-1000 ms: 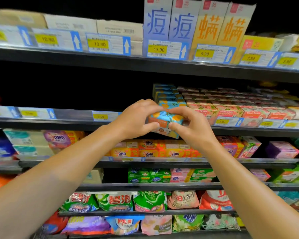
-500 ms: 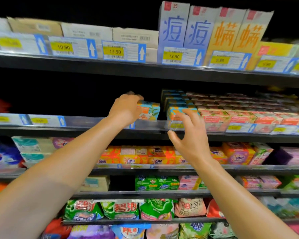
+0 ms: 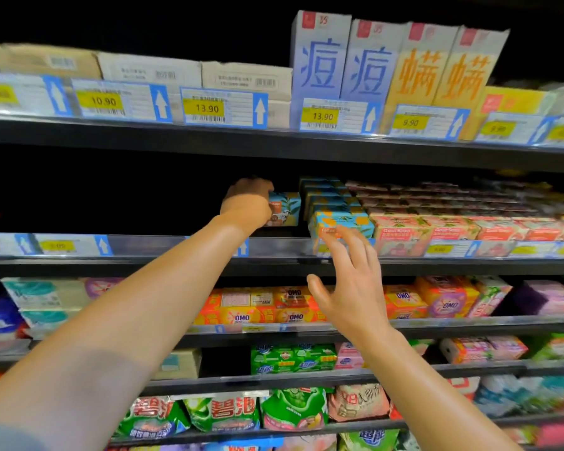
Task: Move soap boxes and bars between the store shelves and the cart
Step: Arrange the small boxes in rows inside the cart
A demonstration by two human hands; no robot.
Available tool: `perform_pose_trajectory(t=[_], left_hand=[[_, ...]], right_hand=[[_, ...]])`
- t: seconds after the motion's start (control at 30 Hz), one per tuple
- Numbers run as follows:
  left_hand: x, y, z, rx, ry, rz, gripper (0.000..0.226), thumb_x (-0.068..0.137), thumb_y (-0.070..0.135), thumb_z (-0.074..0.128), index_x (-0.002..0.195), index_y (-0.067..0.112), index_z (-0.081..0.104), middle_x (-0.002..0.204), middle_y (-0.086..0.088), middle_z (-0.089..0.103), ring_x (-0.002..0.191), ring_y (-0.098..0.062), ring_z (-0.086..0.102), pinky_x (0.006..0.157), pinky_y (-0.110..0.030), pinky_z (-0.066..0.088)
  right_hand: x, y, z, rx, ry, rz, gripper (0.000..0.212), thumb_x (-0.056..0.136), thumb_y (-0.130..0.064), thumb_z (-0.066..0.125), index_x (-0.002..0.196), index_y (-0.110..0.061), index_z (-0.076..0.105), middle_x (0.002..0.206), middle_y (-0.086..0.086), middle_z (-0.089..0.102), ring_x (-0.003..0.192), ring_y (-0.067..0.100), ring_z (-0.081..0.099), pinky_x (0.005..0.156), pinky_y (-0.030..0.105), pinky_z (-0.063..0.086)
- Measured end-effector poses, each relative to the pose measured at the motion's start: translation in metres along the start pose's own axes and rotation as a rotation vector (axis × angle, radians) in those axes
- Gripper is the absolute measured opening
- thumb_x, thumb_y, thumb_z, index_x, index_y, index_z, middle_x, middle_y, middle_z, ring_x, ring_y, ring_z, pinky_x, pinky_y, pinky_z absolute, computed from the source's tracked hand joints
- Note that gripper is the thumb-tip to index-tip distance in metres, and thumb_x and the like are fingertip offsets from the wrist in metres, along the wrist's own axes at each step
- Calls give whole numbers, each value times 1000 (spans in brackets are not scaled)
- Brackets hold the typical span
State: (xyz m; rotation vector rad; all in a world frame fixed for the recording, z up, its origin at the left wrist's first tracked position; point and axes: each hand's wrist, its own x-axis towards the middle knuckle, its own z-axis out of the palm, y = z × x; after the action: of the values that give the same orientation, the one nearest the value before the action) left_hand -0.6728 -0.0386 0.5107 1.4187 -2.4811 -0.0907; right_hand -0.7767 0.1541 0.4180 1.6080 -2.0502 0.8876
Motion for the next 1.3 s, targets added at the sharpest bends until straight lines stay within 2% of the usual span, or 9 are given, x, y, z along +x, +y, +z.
perform_pose_trajectory(t=[0.27,0.4,0.53,0.67,0.8,0.9,1.0,1.2,1.3], left_hand=[[15,15,13,-61,8,16,45,94,26,64,137,26,53,137,-8,54,122,-31,53,98,-38,47],[7,11,10,-129,-8,19,61,93,33,63,148,29,38,146,-5,47,130,-30,46,102,-40,46],[-20,8,7,-109,26,114,61,95,43,53,151,28,33,151,-4,41,134,-30,42,105,-40,43],[-62,9,4,-13,100,93,53,96,52,45,142,26,45,138,-4,54,126,-31,47,102,-43,42],[-115,0,12,38,252,153,59,94,54,48,146,28,42,149,0,45,137,-27,37,113,-45,31],[-163,-9,19,43,211,105,62,96,53,47,151,28,34,157,0,33,145,-25,25,118,-45,21],[-219,-24,27,31,136,89,63,95,53,47,151,28,32,159,0,30,147,-25,21,120,-46,15],[-330,-71,49,27,-14,16,64,94,54,48,151,29,32,158,1,31,146,-25,20,120,-48,14],[-382,-105,62,37,-67,-28,64,94,54,48,151,29,33,159,1,30,146,-26,20,120,-47,14]], right_hand=[[4,-2,3,-39,13,5,72,83,-40,68,146,-15,44,151,5,42,142,29,32,116,45,32],[2,-4,3,-27,23,25,70,83,-44,61,145,-15,45,151,5,41,142,28,32,117,44,31],[-2,-6,-5,-37,16,37,70,83,-43,64,145,-17,44,151,5,40,143,27,30,117,43,27],[-9,-11,-18,-90,-46,34,71,86,-45,66,147,-16,41,154,7,36,145,29,25,120,43,19],[-27,-25,-35,-97,-95,20,74,88,-46,64,149,-16,38,157,8,33,148,31,20,122,45,17],[-54,-39,-44,-91,-161,9,76,89,-49,61,152,-18,32,159,5,28,149,29,16,123,46,15],[-89,-57,-52,-56,-215,-2,76,89,-49,61,153,-20,31,160,5,26,150,28,13,123,45,14],[-166,-106,-51,-41,-369,-28,80,89,-53,58,154,-20,26,162,5,23,151,29,11,123,46,13],[-199,-140,-44,-19,-506,-50,80,92,-52,55,156,-23,18,164,3,16,152,28,5,124,45,9]])
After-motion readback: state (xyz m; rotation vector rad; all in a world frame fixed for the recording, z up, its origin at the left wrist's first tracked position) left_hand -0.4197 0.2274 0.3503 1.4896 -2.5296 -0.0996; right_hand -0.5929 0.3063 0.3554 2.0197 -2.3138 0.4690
